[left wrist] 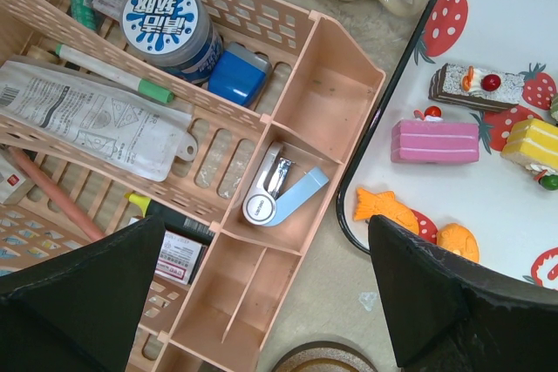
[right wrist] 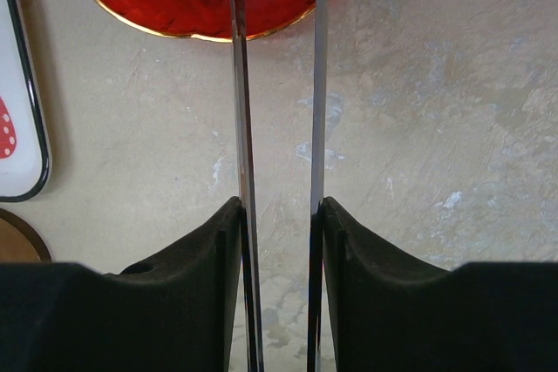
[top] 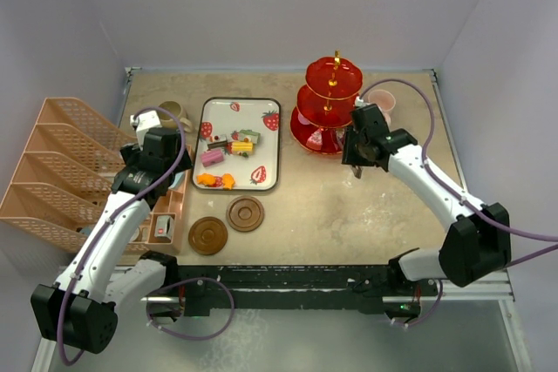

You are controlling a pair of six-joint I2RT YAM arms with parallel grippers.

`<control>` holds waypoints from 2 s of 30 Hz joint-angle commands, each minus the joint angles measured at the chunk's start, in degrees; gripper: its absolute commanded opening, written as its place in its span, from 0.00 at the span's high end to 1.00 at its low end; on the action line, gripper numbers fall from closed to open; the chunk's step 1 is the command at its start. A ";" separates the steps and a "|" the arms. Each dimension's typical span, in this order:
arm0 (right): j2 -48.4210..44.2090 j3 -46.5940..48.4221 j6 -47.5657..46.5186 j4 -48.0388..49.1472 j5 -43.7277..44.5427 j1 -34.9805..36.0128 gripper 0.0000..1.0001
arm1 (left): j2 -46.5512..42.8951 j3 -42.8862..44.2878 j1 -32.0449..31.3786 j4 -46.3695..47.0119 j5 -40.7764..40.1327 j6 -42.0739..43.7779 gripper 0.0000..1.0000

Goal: Serve the afternoon tea
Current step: Place the desert on the desert table, then adjust the dessert on the tray.

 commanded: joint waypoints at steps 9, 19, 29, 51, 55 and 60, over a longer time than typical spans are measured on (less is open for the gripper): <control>-7.76 -0.78 1.34 -1.99 -5.02 -0.24 0.60 | -0.12 0.08 -0.24 1.52 -0.78 0.07 0.03; -12.55 -2.21 -0.07 -3.87 -9.76 -0.21 0.60 | 0.11 -0.02 -0.24 1.60 -0.38 0.17 0.02; -16.69 -4.61 0.20 -2.72 -18.76 -0.15 0.60 | -0.28 -0.10 -0.24 1.66 0.19 0.25 0.02; -13.04 -2.14 -0.53 1.42 -27.67 7.30 0.61 | -0.47 -0.08 -0.24 1.57 -0.03 0.07 0.01; -8.23 2.65 1.77 1.20 -20.13 14.76 0.62 | -0.26 0.00 -0.24 1.60 -0.03 0.07 0.02; -1.25 10.16 2.30 1.06 -11.60 20.75 0.63 | -0.20 0.09 -0.23 1.53 -0.33 0.07 0.02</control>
